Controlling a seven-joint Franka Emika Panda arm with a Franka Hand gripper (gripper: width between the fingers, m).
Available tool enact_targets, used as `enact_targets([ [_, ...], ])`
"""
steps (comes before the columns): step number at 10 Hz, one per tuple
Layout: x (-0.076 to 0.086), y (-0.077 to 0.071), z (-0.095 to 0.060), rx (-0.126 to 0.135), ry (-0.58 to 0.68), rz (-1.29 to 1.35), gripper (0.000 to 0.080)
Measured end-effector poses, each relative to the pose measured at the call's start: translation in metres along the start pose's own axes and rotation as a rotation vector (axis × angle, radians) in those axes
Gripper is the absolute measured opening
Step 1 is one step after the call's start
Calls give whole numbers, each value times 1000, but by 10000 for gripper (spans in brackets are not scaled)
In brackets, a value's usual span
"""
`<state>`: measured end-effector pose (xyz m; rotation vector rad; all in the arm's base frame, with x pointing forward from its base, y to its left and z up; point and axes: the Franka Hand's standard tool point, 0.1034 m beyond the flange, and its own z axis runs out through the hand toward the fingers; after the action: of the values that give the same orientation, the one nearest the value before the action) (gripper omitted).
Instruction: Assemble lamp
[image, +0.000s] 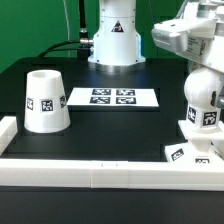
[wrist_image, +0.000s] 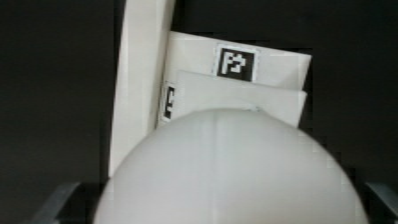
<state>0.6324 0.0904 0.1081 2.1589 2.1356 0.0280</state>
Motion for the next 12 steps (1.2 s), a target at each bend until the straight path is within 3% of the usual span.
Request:
enact_targets([
  [3,0,0,0,11,24,296,577],
  [4,2,2,0,-12,29,298,577],
  [8,2,2,0,-6,35,570,577],
  [12,-2,3,0,19,56,1022,577],
])
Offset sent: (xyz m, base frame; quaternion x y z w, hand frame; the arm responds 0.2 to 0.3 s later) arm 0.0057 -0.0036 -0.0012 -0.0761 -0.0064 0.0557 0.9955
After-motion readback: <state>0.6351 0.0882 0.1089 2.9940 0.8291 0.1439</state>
